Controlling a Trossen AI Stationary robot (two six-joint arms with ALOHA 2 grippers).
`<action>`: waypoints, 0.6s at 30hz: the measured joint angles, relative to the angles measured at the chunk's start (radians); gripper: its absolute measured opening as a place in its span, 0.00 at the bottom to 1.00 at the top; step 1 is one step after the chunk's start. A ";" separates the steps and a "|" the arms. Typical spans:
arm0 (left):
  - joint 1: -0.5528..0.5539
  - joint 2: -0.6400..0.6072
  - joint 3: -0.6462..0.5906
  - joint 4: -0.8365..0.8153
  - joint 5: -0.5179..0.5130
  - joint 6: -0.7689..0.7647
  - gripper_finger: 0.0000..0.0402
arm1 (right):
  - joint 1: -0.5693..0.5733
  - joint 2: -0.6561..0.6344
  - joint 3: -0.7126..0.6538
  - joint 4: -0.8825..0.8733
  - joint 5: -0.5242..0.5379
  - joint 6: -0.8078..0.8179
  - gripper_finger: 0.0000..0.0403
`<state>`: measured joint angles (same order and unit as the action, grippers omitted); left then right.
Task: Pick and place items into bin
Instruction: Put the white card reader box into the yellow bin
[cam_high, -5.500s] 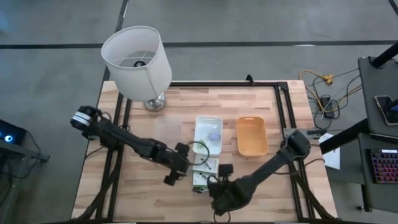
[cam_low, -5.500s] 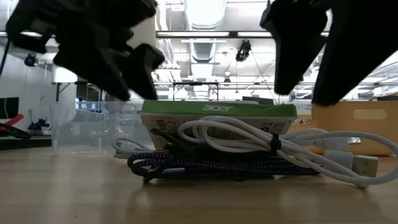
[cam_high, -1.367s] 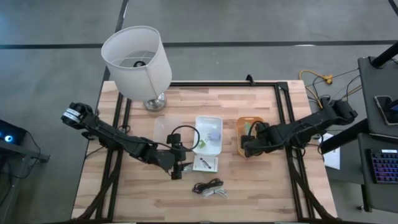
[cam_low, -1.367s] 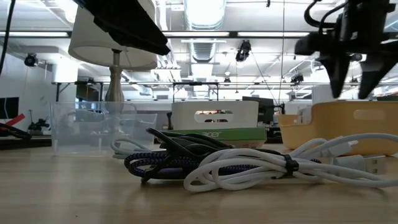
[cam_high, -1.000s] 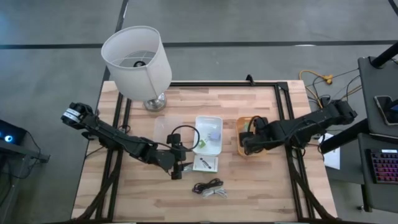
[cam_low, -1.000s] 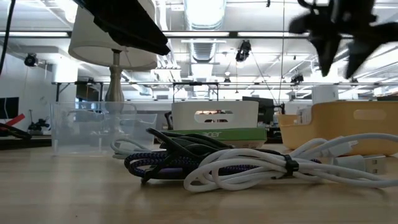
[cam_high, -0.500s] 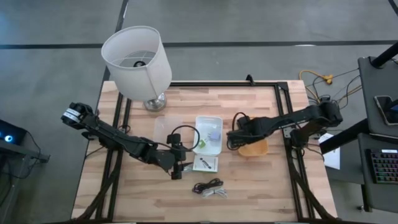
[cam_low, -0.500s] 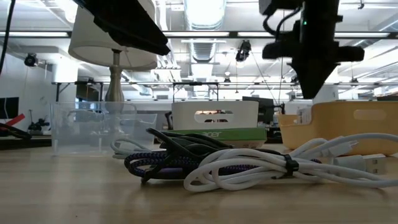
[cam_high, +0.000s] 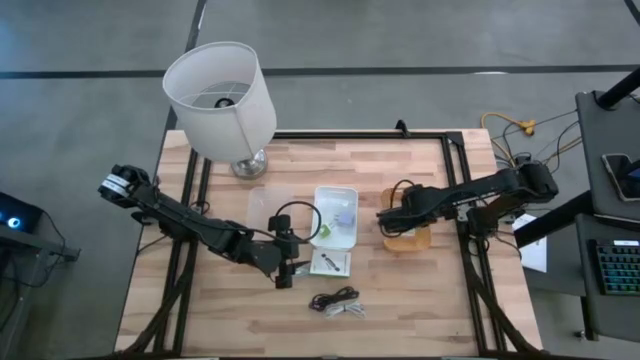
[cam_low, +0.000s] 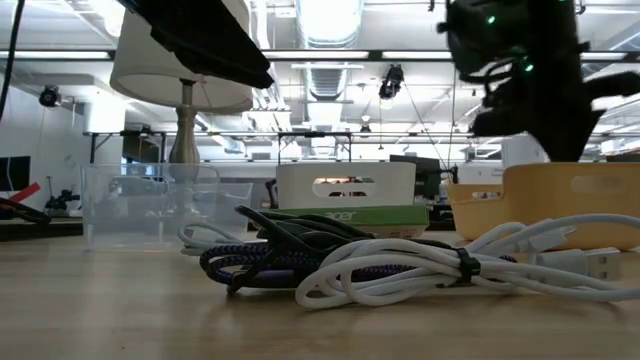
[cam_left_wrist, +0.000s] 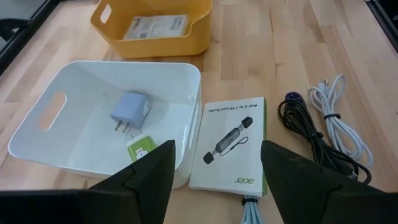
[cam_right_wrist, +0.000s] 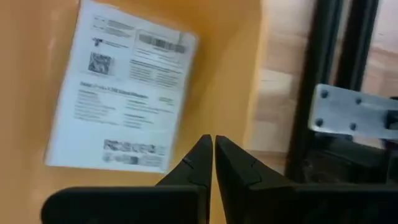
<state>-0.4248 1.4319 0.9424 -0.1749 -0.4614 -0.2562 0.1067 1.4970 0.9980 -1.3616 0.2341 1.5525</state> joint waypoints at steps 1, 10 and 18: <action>0.000 0.000 0.000 -0.001 0.000 0.000 0.55 | 0.003 -0.019 0.002 -0.002 0.001 0.005 0.02; 0.000 0.000 -0.008 0.000 0.035 0.001 0.55 | 0.110 -0.125 0.123 0.300 0.045 -0.382 0.02; -0.001 0.000 -0.050 -0.001 0.064 0.002 0.55 | 0.259 0.112 0.341 0.358 -0.005 -0.750 0.23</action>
<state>-0.4255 1.4322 0.8922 -0.1757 -0.3973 -0.2539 0.3658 1.6091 1.3393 -1.0040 0.2291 0.8023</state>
